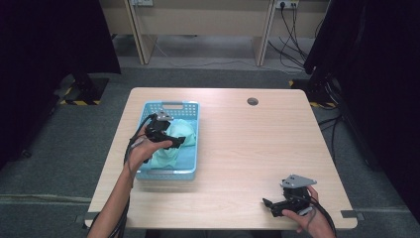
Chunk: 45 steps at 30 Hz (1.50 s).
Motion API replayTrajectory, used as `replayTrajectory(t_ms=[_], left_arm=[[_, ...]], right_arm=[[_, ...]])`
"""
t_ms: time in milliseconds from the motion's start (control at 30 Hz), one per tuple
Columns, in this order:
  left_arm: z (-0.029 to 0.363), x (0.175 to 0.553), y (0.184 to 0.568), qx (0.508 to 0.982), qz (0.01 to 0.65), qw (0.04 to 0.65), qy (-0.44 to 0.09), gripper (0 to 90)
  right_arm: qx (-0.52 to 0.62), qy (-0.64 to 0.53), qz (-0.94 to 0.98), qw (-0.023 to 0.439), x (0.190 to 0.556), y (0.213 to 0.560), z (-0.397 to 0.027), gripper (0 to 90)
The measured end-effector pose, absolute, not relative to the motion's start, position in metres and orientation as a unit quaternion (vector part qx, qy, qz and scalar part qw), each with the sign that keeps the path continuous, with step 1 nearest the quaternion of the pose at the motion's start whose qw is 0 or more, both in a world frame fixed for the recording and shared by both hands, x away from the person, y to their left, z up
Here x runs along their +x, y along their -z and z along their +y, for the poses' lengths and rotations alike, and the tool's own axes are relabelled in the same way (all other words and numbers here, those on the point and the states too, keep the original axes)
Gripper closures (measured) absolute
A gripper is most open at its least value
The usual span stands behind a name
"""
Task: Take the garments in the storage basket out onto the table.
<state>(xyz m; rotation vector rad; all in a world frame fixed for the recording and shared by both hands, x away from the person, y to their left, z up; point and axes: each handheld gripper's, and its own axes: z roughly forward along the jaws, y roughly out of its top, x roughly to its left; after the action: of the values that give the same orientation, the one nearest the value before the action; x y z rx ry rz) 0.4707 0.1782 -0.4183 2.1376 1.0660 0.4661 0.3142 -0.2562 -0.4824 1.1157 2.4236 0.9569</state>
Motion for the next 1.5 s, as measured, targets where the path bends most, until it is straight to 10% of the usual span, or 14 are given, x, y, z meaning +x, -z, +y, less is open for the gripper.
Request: replayTrajectory(t_ms=[700,1167,1500], left_arm=[[0.176,0.481,0.452,0.842,0.428,0.289,-0.158,29.3],[0.181,0.482,0.459,0.844,0.424,0.279,-0.172,67.8],[0.186,0.477,0.434,0.832,0.416,0.317,-0.185,71.6]], right_arm=[[0.389,-0.334,0.845,0.153,0.314,0.482,-0.256,0.4],[0.388,-0.334,0.845,0.153,0.314,0.482,-0.256,0.3],[0.386,-0.334,0.846,0.154,0.314,0.483,-0.257,0.3]])
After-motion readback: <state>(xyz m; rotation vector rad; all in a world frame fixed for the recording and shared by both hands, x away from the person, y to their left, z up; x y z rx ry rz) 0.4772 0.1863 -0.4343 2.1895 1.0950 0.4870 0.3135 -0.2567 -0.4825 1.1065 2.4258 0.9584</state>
